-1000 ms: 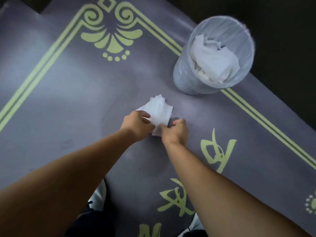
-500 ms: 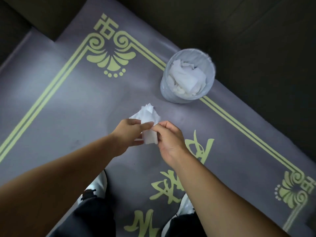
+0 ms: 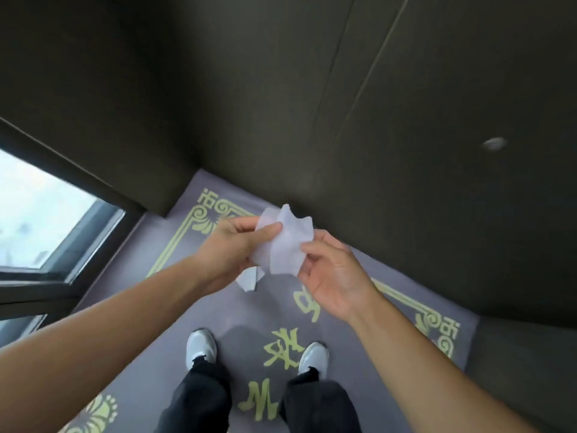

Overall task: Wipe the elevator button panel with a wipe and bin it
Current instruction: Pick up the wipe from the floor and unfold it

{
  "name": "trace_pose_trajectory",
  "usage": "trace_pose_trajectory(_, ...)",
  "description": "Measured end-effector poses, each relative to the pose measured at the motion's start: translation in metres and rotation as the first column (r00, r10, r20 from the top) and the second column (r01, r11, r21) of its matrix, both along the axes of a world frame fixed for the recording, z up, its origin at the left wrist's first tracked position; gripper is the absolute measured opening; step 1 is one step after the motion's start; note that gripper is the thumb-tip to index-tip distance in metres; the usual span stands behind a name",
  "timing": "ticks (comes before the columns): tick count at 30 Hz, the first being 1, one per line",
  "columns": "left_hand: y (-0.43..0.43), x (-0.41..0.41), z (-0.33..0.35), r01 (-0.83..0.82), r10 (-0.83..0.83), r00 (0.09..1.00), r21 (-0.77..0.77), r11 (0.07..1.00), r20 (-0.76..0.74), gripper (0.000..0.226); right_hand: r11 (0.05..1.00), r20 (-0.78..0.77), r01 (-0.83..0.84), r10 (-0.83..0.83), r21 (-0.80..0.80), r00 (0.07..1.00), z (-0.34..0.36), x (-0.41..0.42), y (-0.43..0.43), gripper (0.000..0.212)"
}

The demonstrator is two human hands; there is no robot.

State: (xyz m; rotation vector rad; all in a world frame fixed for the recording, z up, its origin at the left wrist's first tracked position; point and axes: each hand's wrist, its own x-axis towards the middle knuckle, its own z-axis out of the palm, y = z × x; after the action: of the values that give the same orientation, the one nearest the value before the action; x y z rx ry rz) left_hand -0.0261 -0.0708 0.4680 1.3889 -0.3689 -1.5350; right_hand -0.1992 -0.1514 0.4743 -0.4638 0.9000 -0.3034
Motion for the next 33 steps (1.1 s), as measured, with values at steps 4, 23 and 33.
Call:
trace_pose_trajectory(4, -0.017, -0.025, 0.143, 0.118, -0.097, 0.983, -0.127, 0.985, 0.158, 0.046, 0.987, 0.043, -0.054, 0.061, -0.153, 0.997, 0.14, -0.026, -0.017, 0.032)
trace_pose_trajectory(23, -0.06, -0.114, 0.451, 0.316, -0.059, 0.814, -0.356, 0.88, 0.578, 0.04, 0.705, -0.127, 0.162, -0.339, -0.69, 0.932, 0.42, -0.112, -0.044, 0.021)
trace_pose_trajectory(33, -0.088, -0.174, 0.489, 0.52, -0.255, 0.623, -0.149, 0.841, 0.739, 0.044, 0.706, -0.021, 0.223, -0.319, -0.672, 0.948, 0.425, -0.145, -0.053, 0.032)
